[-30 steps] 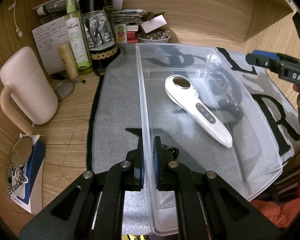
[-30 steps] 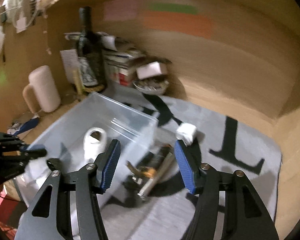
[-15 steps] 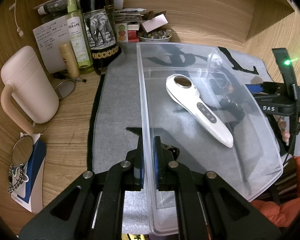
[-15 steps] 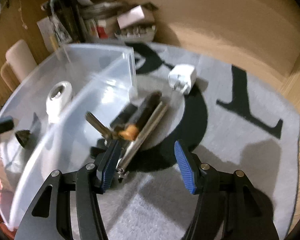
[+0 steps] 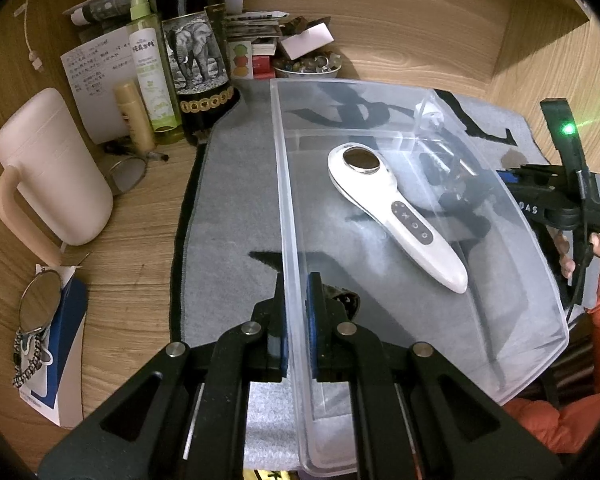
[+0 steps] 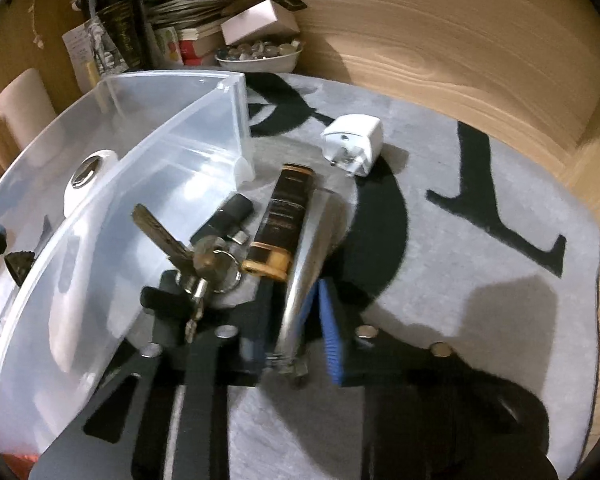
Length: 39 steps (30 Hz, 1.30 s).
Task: Organize rigid objects
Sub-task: 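Grasp the silver metal tube by its end with the right gripper, then carry the silver tube into the box and release it with the right gripper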
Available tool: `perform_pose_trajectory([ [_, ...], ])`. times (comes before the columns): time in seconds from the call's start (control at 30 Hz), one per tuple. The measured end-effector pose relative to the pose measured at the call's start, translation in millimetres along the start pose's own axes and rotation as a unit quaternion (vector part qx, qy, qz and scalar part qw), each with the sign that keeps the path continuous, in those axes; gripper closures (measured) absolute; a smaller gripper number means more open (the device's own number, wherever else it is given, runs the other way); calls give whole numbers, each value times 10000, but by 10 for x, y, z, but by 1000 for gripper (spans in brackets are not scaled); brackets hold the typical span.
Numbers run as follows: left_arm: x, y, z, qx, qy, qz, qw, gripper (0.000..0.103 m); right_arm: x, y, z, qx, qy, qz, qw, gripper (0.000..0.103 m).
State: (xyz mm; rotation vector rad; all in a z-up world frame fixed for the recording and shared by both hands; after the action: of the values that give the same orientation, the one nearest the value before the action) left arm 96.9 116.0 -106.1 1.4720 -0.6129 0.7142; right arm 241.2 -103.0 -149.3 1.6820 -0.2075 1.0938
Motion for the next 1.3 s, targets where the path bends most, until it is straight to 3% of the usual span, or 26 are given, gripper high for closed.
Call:
perform_pose_trajectory([
  [0.2, -3, -1, -2, -3, 6, -2, 10000, 96, 17, 150, 147, -128, -160, 147, 9997, 89],
  [0.63, 2, -1, -4, -10, 10, -2, 10000, 96, 423, 702, 31, -132, 0, 1017, 9947, 89],
  [0.97, 10, 13, -21, -57, 9, 25, 10000, 96, 742, 1007, -277, 100, 263, 1580, 9870, 89],
  [1.3, 11, 11, -21, -62, 16, 31, 10000, 96, 955, 1179, -725, 623, 637, 1987, 9760, 89],
])
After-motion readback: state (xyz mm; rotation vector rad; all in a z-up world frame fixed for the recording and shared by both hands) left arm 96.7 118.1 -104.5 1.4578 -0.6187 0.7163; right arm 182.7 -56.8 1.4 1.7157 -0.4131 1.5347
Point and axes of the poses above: each gripper's, at about its wrist camera, not at the fingertips, and y roughly against the way its jaws point, z to its right, x to its top, the point moved 2 cm from there along -y, roughly the way its jaws point, and after that the axes turned 12 degrees about z, right-handed, at the moved point
